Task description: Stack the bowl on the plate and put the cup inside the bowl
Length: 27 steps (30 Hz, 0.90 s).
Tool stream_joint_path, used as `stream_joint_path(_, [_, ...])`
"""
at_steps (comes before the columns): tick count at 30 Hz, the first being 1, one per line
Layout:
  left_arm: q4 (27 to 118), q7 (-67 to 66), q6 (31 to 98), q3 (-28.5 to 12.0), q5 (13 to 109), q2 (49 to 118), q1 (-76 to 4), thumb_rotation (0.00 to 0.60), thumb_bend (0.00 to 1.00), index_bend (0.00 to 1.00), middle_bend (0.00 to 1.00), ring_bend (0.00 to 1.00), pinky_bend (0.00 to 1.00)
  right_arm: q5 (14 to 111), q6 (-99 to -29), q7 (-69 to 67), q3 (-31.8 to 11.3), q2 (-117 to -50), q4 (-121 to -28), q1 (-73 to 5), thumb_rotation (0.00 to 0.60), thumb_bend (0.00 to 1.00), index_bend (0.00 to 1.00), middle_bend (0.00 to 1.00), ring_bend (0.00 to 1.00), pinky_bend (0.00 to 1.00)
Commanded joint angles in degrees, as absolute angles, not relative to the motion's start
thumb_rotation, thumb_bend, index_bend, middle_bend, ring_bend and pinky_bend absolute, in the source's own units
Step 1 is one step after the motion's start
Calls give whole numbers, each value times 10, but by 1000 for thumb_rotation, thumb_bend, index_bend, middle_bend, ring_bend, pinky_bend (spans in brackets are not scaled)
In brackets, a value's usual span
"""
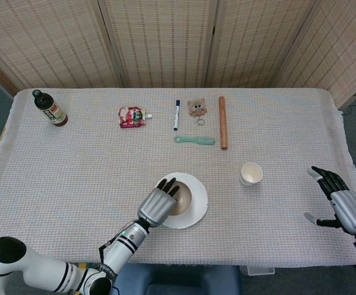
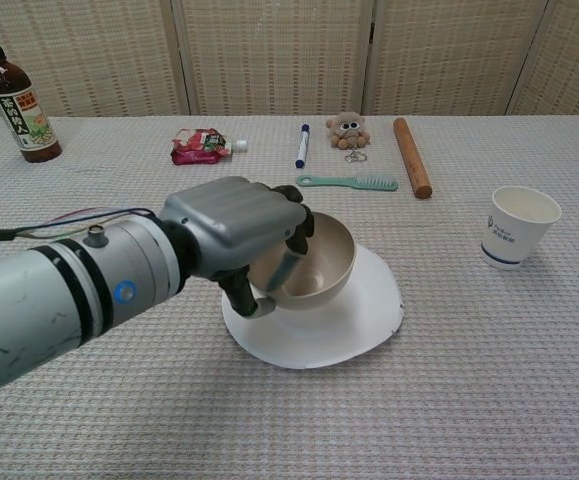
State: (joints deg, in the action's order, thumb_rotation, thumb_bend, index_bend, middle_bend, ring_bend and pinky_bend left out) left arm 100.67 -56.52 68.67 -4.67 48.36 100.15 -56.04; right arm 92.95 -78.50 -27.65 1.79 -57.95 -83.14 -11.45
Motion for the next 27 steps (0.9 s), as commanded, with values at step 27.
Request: stream_joint_path(27, [962, -512, 651, -50, 520, 1017, -534, 600, 337, 543, 218, 0, 163, 912, -780, -294, 10, -572, -828, -109, 600, 191, 0, 0, 0, 0])
